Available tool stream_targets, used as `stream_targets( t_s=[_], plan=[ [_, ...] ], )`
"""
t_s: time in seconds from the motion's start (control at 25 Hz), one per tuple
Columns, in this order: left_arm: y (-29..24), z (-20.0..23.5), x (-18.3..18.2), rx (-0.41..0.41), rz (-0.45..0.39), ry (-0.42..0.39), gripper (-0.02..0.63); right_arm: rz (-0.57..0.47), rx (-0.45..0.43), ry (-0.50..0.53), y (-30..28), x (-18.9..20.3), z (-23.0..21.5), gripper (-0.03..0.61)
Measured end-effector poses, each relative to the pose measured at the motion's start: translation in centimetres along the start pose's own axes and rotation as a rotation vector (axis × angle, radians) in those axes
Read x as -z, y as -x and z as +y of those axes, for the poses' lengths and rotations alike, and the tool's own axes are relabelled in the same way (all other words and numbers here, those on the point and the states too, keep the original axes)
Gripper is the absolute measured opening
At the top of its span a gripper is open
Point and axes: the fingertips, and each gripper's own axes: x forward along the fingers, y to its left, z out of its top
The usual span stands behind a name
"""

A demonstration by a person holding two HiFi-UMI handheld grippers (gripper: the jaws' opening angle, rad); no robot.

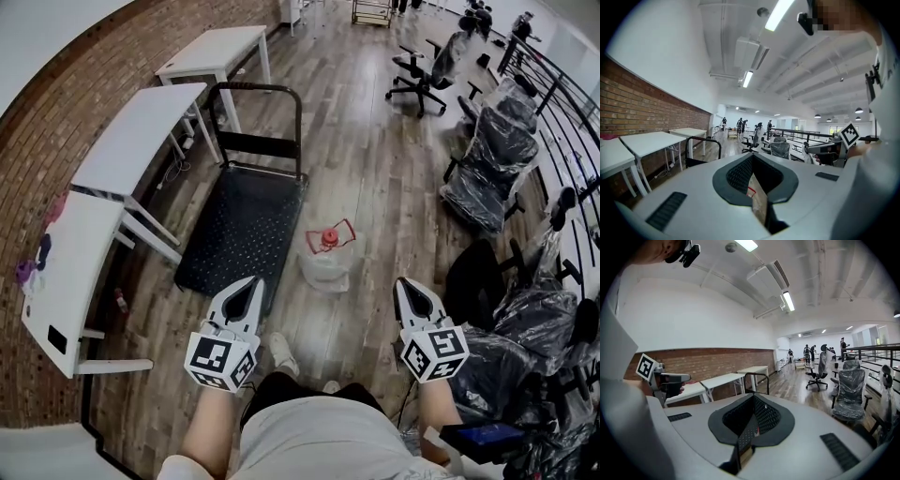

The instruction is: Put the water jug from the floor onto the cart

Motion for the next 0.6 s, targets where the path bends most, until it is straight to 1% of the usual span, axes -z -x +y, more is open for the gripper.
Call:
stream_targets(
  t_s=[0.16,0.28,0.48,0.6],
  plan=[
    [-2.0,4.1,-0.8,-0.02,-0.036,-0.025,0.0,0.015,-0.029,0.028,-5.1,-1.3,1.8,0.002],
    [-3.6,7.2,-0.9,-0.015,-0.021,-0.04,0.0,0.027,-0.029,0.035,-8.8,-2.3,3.0,0.002],
    [-5.7,13.7,-0.5,-0.031,0.012,0.002,0.0,0.049,-0.018,0.047,-14.1,-3.3,5.1,0.002],
    [-6.2,16.3,-0.8,-0.042,0.014,0.009,0.0,0.064,-0.026,0.055,-16.5,-3.5,6.3,0.002]
  ],
)
